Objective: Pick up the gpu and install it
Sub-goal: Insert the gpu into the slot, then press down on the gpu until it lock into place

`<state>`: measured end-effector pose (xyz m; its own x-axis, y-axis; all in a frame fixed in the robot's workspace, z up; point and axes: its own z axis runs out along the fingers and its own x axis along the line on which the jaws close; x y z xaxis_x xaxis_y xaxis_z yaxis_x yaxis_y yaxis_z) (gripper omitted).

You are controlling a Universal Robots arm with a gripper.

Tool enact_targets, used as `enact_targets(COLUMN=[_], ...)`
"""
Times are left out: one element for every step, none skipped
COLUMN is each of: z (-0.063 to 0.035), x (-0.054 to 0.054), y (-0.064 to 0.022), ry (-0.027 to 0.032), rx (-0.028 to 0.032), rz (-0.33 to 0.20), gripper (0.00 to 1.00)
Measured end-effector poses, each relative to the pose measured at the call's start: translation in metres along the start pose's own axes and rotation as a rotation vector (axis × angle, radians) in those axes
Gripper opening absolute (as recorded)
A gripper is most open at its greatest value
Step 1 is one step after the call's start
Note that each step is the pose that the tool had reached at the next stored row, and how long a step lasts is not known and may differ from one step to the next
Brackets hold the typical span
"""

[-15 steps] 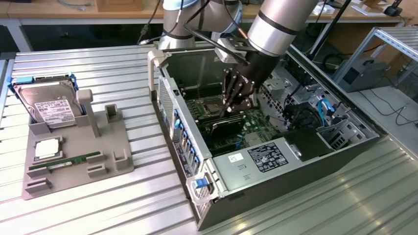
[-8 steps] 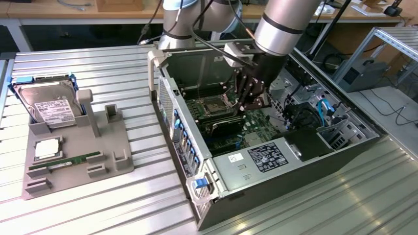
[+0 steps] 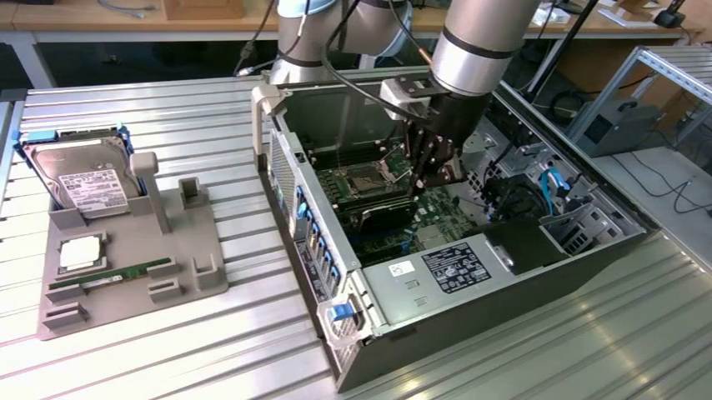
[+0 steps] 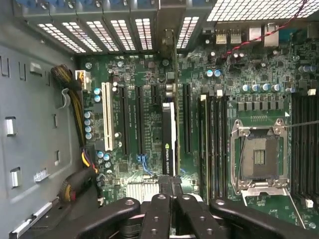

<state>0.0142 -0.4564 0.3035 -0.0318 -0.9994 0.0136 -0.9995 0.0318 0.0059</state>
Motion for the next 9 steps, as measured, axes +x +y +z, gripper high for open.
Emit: enact_targets(z=[0.0002,0.0002,0.0002,0.0003,0.0003,0.0002,0.0002,0.0002,0.0003], x=[0.0,-0.001,-0.001,-0.001,-0.001,-0.001,-0.001,-0.001,-0.001], y=[-0.0083,-0.0188,-0.033,-0.0371,-0.0373,-0.0373,-0.0373,-0.0373,-0.0373], ry=[0.0003,0.0012,0.0017,0.0017,0.0017,0.0017,0.0017,0.0017,0.0016], rx=[-0.0002,-0.0012,-0.0018,-0.0019,-0.0019,-0.0018,-0.0018,-0.0018,-0.0018], rz=[0.0,0.0,0.0,0.0,0.0,0.0,0.0,0.0,0.0], gripper=[0.11,0.11,0.11,0.11,0.11,0.11,0.11,0.11,0.11])
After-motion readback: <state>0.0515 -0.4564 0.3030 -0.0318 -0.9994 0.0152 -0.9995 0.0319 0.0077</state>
